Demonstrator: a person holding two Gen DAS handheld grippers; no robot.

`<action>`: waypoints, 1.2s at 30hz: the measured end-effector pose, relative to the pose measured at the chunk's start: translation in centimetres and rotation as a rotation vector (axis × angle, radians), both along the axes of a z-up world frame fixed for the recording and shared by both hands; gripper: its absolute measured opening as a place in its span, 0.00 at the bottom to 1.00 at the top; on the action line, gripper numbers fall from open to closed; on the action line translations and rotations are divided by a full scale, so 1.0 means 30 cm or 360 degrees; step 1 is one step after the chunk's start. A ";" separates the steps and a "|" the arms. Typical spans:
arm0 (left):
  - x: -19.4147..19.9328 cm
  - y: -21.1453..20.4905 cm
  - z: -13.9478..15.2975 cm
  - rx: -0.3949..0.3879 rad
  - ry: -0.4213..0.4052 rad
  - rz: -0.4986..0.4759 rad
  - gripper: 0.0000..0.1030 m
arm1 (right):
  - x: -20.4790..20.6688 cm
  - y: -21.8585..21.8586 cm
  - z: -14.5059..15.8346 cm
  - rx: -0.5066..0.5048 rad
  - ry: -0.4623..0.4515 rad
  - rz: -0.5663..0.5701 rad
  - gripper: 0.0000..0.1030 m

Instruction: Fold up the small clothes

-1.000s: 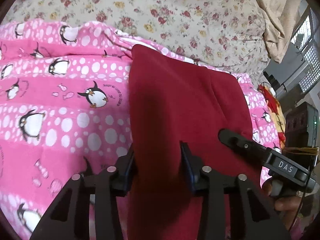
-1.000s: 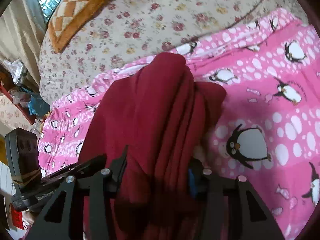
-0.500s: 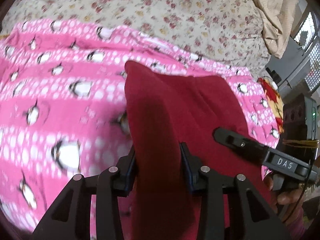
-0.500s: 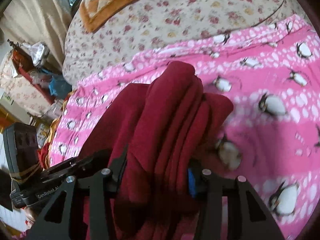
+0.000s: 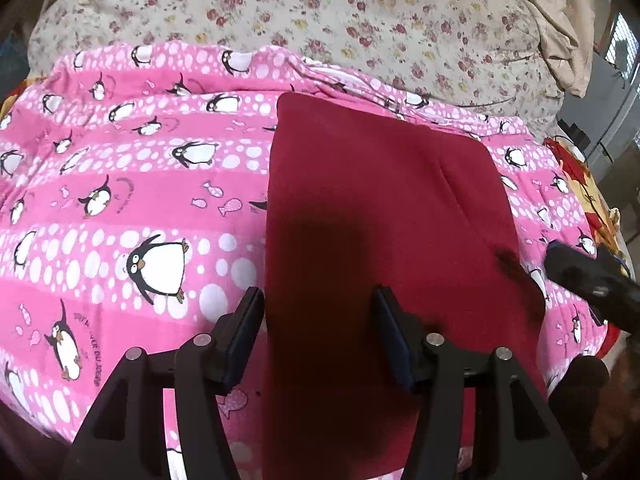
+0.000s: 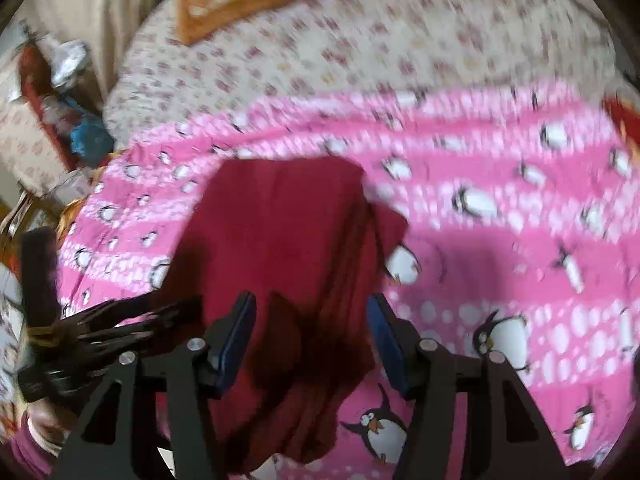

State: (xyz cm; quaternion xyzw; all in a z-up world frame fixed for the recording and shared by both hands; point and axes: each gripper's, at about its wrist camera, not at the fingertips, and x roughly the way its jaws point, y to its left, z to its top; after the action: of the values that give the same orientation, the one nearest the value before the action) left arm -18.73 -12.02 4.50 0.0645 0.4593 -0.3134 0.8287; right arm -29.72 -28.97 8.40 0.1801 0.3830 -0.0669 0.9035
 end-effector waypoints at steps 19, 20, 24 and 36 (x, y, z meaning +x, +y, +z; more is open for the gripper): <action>-0.063 0.060 0.101 0.0082 -0.0197 0.0101 0.36 | 0.010 0.151 -0.110 -0.0290 0.0162 0.0187 0.52; -0.067 0.066 0.107 0.0076 -0.0206 0.0110 0.36 | -0.005 0.148 -0.096 -0.0252 0.0129 0.0179 0.52; -0.083 0.077 0.133 0.0051 -0.0248 0.0141 0.36 | -0.058 0.129 -0.032 -0.0141 0.0009 0.0107 0.54; -0.131 0.075 0.196 -0.0019 -0.0303 0.0140 0.35 | -0.102 0.161 0.071 -0.0255 -0.0071 -0.0141 0.73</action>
State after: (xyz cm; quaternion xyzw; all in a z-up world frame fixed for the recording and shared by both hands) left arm -22.67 -9.77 10.39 0.0689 0.3788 -0.2720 0.8819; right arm -32.77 -24.14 10.54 0.1255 0.3477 -0.1332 0.9195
